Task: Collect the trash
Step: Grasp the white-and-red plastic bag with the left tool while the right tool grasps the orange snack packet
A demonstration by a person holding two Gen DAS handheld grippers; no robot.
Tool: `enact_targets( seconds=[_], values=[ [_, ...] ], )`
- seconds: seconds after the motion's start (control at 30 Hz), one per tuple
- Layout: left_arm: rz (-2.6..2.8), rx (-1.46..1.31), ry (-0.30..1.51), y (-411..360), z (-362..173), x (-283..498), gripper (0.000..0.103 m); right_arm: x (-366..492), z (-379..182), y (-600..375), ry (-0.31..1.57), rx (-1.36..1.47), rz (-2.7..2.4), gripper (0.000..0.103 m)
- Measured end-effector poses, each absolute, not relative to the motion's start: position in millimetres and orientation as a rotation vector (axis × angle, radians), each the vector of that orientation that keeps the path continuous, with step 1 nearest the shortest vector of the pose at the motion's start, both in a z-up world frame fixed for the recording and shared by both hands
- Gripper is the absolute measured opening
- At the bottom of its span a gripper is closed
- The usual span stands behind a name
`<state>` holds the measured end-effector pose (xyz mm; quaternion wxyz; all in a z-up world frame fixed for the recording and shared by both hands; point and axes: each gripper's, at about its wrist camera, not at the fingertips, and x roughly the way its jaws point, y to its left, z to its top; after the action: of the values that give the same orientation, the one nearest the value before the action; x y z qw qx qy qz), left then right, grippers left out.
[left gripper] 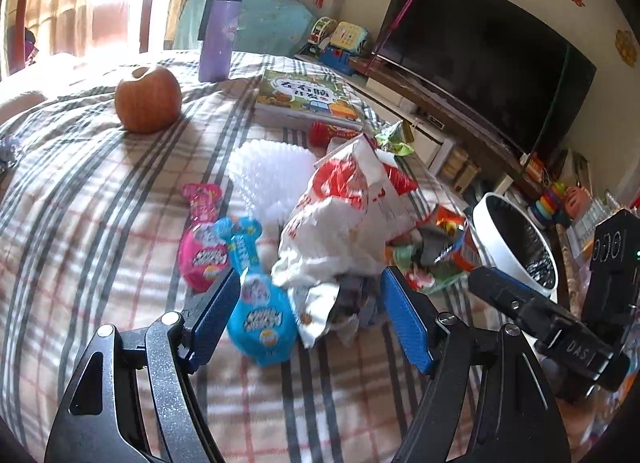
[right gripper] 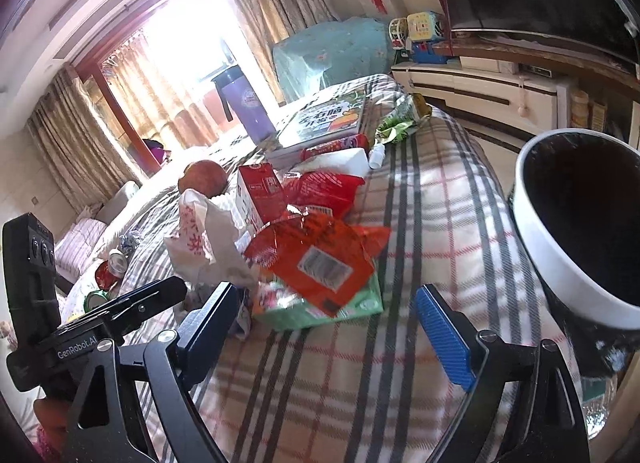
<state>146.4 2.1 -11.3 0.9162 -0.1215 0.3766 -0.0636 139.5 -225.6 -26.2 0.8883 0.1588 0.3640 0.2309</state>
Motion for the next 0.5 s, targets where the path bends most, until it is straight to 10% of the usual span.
enact_targets(
  seconds=[0.13, 0.27, 0.5],
  values=[
    [-0.146, -0.261, 0.779, -1, -14, 156, 0.07, 149, -28, -220, 0.761, 0.331, 0.484, 0.075],
    [-0.186, -0.27, 0.805, -7, -20, 166, 0.038, 153, -32, -219, 0.779, 0.322, 0.475, 0.037],
    [-0.197, -0.24, 0.788, -15, -15, 160, 0.031, 147, -34, -238, 0.764, 0.328, 0.441, 0.0]
  ],
)
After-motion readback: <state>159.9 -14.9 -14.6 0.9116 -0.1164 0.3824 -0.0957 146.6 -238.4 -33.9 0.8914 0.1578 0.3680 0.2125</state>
